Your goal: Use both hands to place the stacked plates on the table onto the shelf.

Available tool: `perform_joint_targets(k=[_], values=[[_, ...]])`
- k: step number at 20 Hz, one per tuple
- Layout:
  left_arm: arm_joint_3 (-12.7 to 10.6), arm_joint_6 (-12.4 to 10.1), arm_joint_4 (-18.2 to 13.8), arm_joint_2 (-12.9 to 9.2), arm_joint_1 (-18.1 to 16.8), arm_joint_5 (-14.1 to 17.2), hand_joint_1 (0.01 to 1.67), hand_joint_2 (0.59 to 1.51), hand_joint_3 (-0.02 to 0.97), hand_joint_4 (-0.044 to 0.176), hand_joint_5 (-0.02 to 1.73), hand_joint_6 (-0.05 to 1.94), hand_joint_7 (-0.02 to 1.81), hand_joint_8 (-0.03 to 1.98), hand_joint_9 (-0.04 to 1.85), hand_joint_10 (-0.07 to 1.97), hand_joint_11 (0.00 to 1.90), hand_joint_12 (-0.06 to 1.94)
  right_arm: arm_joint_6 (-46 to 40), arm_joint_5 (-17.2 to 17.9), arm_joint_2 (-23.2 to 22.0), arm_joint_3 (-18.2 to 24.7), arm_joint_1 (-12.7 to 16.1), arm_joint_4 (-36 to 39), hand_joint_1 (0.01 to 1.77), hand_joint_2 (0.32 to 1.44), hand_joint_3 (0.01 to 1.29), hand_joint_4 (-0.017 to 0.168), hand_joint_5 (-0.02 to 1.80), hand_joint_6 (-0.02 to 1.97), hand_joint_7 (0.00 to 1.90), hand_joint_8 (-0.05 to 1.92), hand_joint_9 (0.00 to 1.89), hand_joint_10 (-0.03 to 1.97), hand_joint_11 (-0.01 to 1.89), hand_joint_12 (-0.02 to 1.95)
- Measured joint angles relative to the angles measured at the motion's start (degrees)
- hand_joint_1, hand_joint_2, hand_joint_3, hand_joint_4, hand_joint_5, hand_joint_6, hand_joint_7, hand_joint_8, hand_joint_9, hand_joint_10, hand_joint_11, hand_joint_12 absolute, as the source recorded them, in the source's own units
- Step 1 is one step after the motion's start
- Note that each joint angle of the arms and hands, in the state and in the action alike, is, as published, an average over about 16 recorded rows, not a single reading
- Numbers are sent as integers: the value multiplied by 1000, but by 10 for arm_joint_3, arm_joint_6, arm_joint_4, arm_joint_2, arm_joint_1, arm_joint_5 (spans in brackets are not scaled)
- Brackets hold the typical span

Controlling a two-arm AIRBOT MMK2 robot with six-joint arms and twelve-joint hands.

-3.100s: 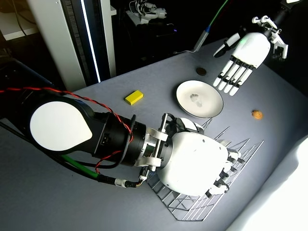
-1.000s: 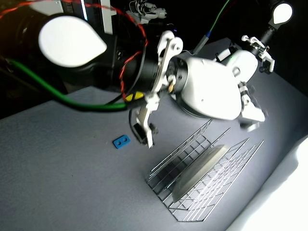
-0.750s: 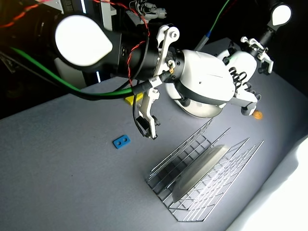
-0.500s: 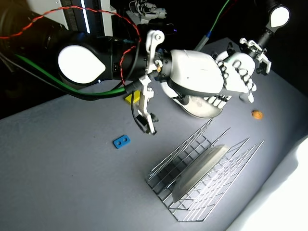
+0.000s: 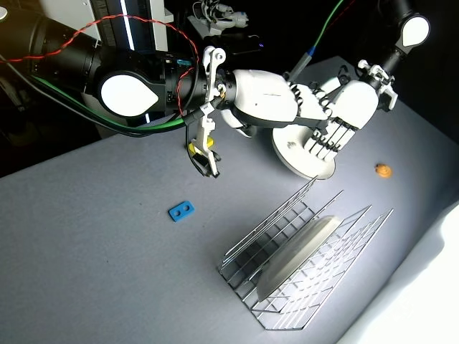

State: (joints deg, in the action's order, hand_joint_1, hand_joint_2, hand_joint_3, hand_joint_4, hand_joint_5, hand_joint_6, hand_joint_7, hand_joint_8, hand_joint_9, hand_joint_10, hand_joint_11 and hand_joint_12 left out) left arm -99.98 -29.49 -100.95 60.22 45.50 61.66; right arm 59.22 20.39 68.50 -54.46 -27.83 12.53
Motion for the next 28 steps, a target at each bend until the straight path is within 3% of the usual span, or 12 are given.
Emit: perform_joint_targets(k=[8, 20, 28], values=[[-22, -28, 36, 11, 25, 17, 23, 1205, 14, -7, 6, -27, -1, -1, 19, 0, 9, -22, 79, -11, 63, -36, -33, -30, 1119, 916, 15, 4, 82, 2, 75, -16, 106, 5, 22, 697], [-38, -38, 48, 19, 32, 31, 23, 1212, 13, -7, 8, -27, -2, -5, 21, 0, 8, -23, 148, -5, 212, -191, -48, -37, 1213, 903, 16, 4, 169, 3, 164, -16, 196, 15, 22, 926], [-41, -39, 45, 21, 30, 33, 23, 1212, 13, -6, 10, -27, -2, -5, 20, 0, 8, -26, 152, 0, 262, -247, -42, -38, 1319, 951, 16, 4, 416, 52, 459, 20, 479, 107, 207, 1079]])
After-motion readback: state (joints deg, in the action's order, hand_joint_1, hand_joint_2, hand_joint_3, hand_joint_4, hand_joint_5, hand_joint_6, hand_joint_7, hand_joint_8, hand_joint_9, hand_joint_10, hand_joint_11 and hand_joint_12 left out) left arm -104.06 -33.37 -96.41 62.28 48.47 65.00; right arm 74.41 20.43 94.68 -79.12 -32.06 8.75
